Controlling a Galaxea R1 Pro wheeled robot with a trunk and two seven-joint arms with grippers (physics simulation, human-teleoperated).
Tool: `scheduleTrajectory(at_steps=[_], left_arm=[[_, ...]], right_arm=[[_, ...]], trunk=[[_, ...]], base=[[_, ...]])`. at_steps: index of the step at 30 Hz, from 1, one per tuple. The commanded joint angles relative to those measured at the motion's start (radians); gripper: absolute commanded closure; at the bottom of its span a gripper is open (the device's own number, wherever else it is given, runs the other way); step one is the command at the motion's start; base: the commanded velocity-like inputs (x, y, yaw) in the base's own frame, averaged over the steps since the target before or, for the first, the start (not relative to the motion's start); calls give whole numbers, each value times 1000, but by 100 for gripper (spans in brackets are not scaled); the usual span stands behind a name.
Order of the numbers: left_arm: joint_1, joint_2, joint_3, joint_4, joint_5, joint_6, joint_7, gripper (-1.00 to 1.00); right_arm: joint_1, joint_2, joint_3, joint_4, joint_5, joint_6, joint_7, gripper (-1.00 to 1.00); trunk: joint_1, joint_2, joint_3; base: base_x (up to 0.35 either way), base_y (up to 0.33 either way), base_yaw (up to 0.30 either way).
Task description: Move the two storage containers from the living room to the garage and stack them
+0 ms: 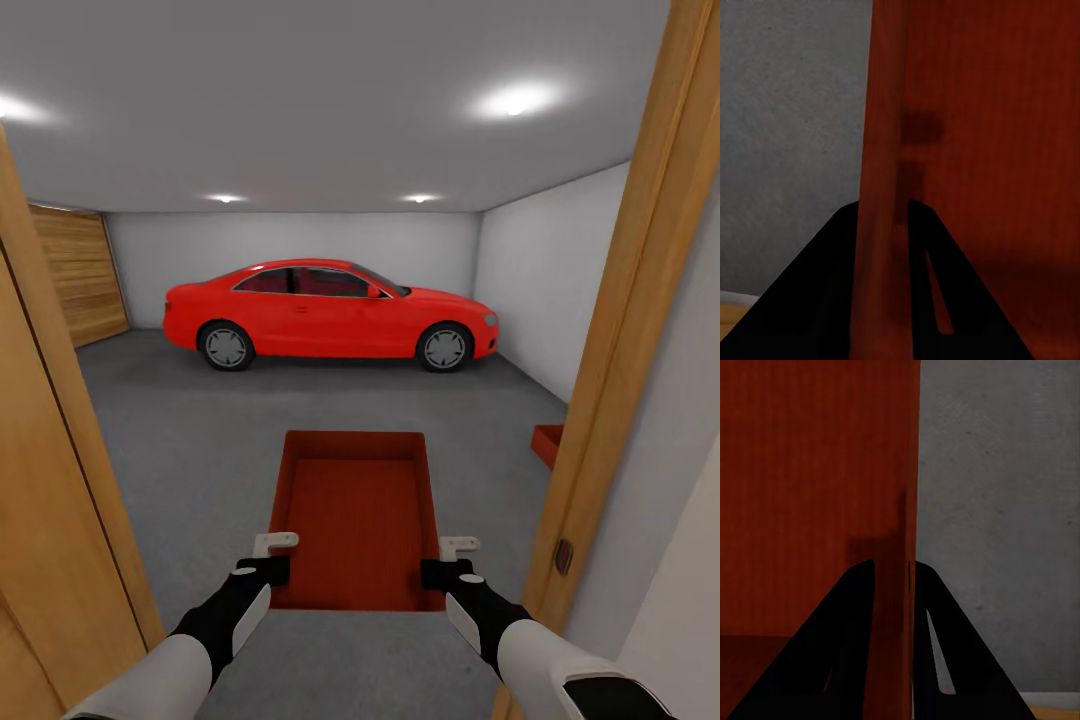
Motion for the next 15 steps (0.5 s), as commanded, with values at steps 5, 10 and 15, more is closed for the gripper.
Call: scheduleTrajectory(at_steps=[5, 10, 15], left_arm=[[0, 1, 2, -1, 10, 5, 7, 100], [0, 1, 2, -1, 10, 5, 7, 100], [0, 1, 2, -1, 10, 5, 7, 100]], right_arm=[[0, 0, -14, -3, 11, -1, -9, 100], [0, 0, -14, -3, 11, -1, -9, 100], [0, 0, -14, -3, 11, -1, -9, 100]], trunk=[[0, -1, 0], [0, -1, 0], [0, -1, 0]], base=[[0, 0, 0], [70, 72, 0], [83, 84, 0]])
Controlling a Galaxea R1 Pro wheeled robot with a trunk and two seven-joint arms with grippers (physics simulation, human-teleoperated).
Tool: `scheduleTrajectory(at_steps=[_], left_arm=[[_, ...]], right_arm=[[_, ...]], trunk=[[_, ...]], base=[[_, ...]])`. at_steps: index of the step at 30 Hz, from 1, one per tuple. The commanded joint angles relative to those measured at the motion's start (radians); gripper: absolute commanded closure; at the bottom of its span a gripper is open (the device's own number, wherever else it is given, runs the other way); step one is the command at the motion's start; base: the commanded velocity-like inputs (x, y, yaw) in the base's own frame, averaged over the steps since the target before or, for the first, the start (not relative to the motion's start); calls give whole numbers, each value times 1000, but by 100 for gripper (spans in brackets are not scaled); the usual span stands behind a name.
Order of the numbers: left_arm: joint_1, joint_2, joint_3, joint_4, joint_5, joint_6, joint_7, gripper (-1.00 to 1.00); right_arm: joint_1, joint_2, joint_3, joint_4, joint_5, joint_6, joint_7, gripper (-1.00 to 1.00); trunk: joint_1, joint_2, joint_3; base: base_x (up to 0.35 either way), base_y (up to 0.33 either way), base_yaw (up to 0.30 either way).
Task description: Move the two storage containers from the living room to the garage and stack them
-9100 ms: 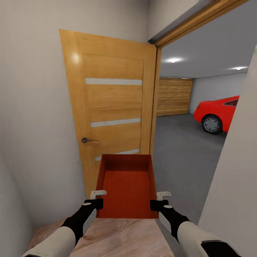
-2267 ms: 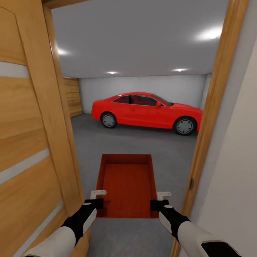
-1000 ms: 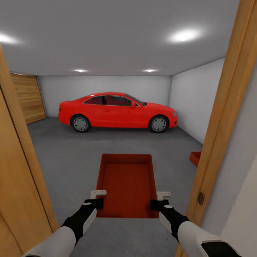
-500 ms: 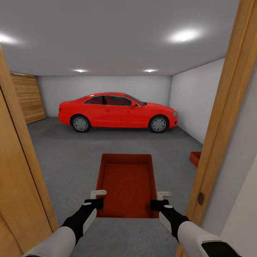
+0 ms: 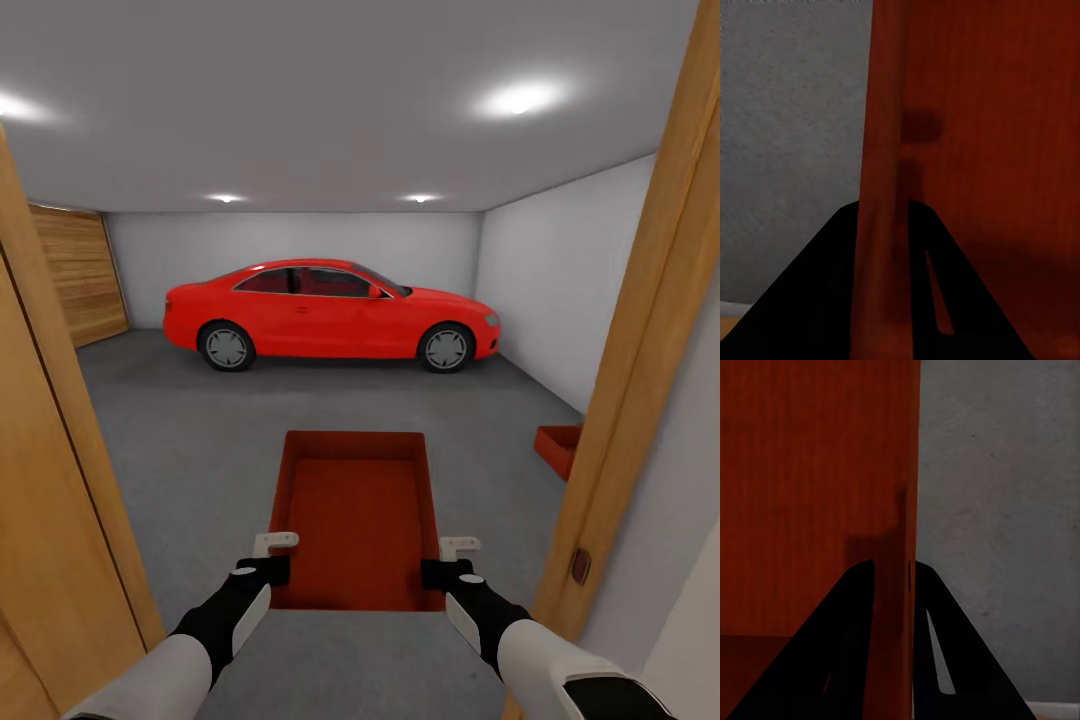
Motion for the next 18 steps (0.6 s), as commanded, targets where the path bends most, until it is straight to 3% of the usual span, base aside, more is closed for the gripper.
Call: scheduleTrajectory(at_steps=[1, 18], left_arm=[[0, 0, 3, 0, 9, 6, 7, 100], [0, 0, 3, 1, 9, 6, 7, 100]], right_arm=[[0, 0, -14, -3, 11, -1, -10, 100], [0, 0, -14, -3, 11, -1, -10, 100]], trunk=[[0, -1, 0], [0, -1, 0]], base=[[16, 16, 0], [28, 25, 0]])
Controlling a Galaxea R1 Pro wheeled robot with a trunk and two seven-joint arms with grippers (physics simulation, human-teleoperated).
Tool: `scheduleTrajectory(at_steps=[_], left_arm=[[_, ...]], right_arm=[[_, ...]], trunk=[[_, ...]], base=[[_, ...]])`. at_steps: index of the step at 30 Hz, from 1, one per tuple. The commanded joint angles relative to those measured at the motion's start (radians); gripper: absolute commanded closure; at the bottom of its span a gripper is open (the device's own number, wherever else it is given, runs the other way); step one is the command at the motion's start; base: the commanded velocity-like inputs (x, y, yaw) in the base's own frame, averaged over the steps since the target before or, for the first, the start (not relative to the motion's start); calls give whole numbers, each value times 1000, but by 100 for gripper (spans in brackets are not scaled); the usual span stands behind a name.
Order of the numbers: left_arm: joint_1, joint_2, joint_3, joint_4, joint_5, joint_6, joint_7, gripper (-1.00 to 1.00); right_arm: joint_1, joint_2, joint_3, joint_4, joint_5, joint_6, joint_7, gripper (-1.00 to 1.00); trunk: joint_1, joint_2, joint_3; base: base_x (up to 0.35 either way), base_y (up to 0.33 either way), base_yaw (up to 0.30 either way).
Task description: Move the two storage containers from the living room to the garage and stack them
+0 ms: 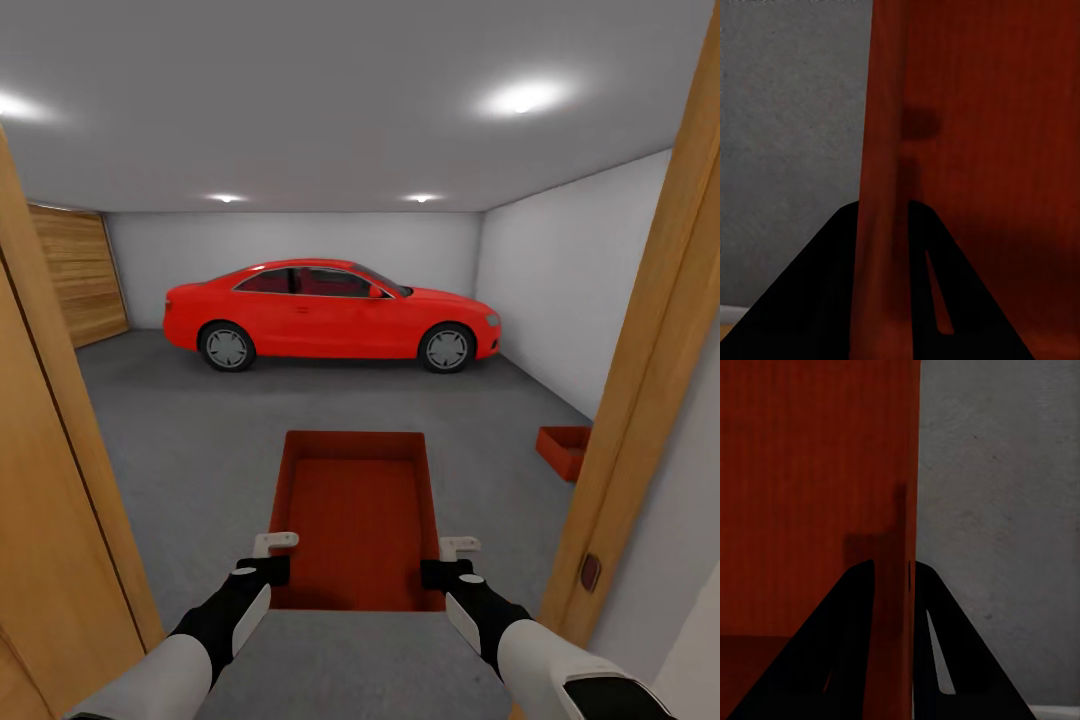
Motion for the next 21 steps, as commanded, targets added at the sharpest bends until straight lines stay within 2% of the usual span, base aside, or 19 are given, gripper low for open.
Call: scheduleTrajectory(at_steps=[1, 10, 21], left_arm=[[0, 0, 2, 0, 11, 6, 7, 100], [0, 0, 2, 0, 12, 6, 7, 100], [0, 1, 2, 0, 12, 6, 7, 100]], right_arm=[[0, 0, -15, -3, 12, -1, -9, 100], [0, 0, -14, -3, 12, -1, -9, 100], [0, 0, -13, -3, 12, -1, -9, 100]], trunk=[[0, -1, 0], [0, -1, 0], [0, -1, 0]], base=[[0, 0, 0], [31, 0, 0], [293, 0, 0]])
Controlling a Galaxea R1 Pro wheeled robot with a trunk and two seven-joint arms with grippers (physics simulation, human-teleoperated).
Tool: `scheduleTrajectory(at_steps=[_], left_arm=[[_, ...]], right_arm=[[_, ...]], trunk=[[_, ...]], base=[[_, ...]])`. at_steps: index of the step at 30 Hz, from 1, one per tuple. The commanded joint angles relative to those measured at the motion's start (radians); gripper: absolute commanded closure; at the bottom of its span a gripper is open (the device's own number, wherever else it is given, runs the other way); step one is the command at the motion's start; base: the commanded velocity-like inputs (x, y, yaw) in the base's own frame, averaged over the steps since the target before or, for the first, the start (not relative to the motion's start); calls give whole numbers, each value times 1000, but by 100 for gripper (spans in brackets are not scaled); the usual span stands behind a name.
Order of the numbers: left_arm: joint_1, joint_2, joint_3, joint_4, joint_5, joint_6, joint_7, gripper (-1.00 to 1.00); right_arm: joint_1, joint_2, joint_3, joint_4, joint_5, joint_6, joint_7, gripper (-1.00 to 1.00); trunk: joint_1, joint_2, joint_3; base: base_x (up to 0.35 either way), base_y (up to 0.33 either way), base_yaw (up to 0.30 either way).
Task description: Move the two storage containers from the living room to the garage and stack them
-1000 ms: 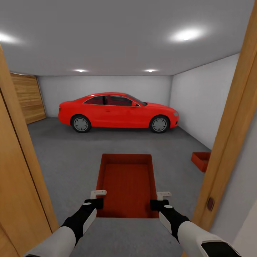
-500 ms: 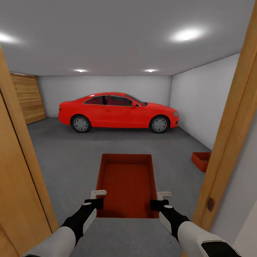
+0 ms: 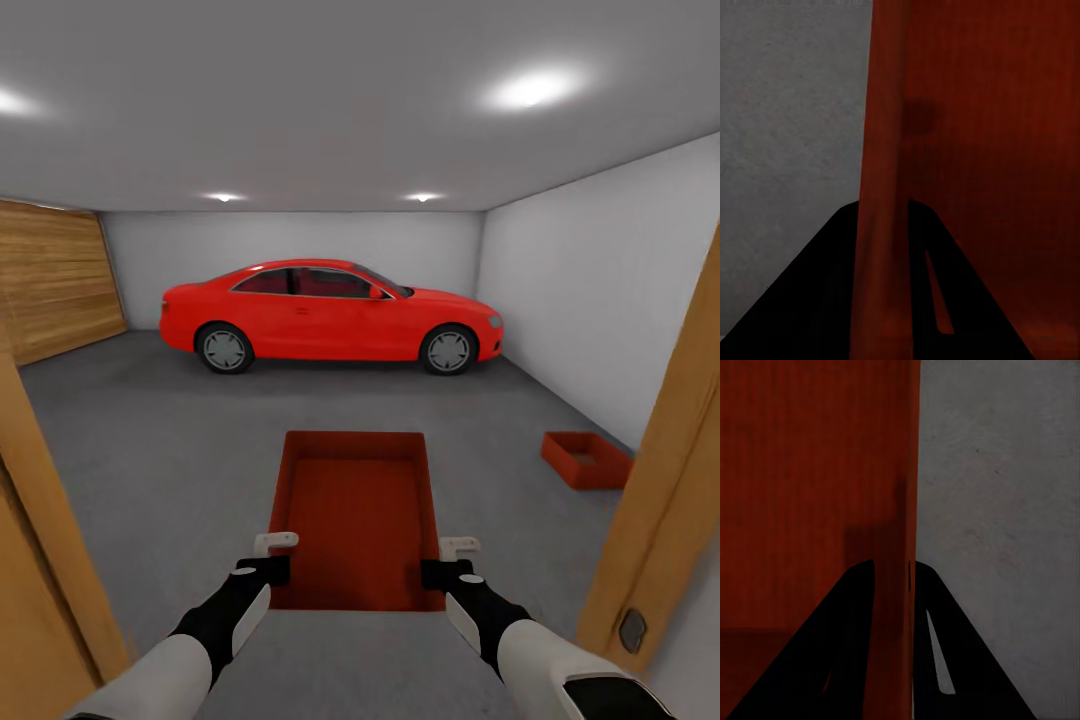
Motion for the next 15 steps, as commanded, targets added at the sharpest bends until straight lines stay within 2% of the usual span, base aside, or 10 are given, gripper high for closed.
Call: scheduleTrajectory(at_steps=[1, 15], left_arm=[[0, 1, 3, 0, 9, 6, 8, 100], [0, 1, 3, 0, 9, 6, 8, 100]], right_arm=[[0, 0, -13, -3, 12, -1, -9, 100], [0, 0, -13, -3, 12, -1, -9, 100]], trunk=[[1, -1, 0], [1, -1, 0]], base=[[321, 0, 0], [322, 0, 0]])
